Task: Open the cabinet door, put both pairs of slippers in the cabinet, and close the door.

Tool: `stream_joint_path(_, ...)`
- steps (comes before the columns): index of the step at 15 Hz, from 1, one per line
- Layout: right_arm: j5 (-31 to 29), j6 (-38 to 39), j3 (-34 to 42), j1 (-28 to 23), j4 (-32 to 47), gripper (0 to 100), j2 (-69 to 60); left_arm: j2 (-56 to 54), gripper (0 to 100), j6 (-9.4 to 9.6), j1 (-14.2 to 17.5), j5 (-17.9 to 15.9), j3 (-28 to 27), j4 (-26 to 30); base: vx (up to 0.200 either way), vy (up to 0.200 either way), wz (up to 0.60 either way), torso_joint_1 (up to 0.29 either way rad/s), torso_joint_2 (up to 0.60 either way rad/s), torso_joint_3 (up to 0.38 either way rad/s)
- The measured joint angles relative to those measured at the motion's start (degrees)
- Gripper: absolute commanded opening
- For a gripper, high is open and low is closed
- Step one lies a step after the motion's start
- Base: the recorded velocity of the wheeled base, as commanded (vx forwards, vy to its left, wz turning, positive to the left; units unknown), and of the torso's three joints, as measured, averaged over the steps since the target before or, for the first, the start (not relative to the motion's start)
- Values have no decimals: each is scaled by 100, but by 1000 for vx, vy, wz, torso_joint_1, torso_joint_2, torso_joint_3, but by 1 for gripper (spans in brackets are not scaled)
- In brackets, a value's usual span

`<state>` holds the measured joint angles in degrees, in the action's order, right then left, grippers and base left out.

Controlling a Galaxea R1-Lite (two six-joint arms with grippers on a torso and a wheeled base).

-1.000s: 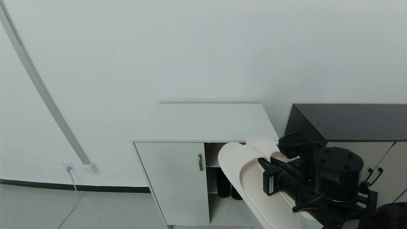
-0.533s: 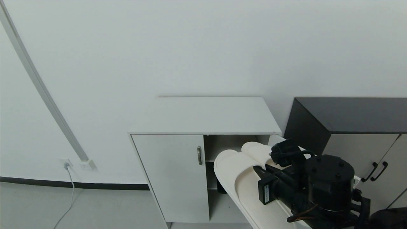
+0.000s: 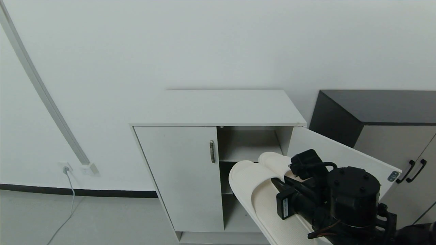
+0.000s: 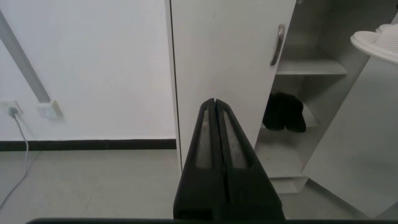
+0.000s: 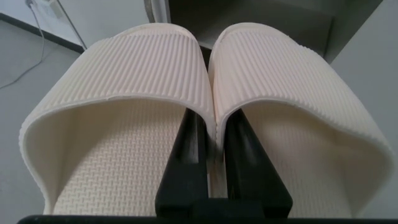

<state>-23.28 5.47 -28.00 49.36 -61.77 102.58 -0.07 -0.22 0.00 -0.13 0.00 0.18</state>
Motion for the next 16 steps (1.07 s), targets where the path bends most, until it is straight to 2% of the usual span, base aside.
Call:
stream_joint_path(8, -2, -1, 4, 0, 0, 0, 30, 0, 0, -2, 0, -2, 0, -2, 0, 0, 0, -182, 502, 315)
stream_joint_path(16, 0, -1, 22, 0, 0, 0, 41, 0, 0, -2, 0, 0, 0, 0, 0, 0, 0, -116, 458, 339)
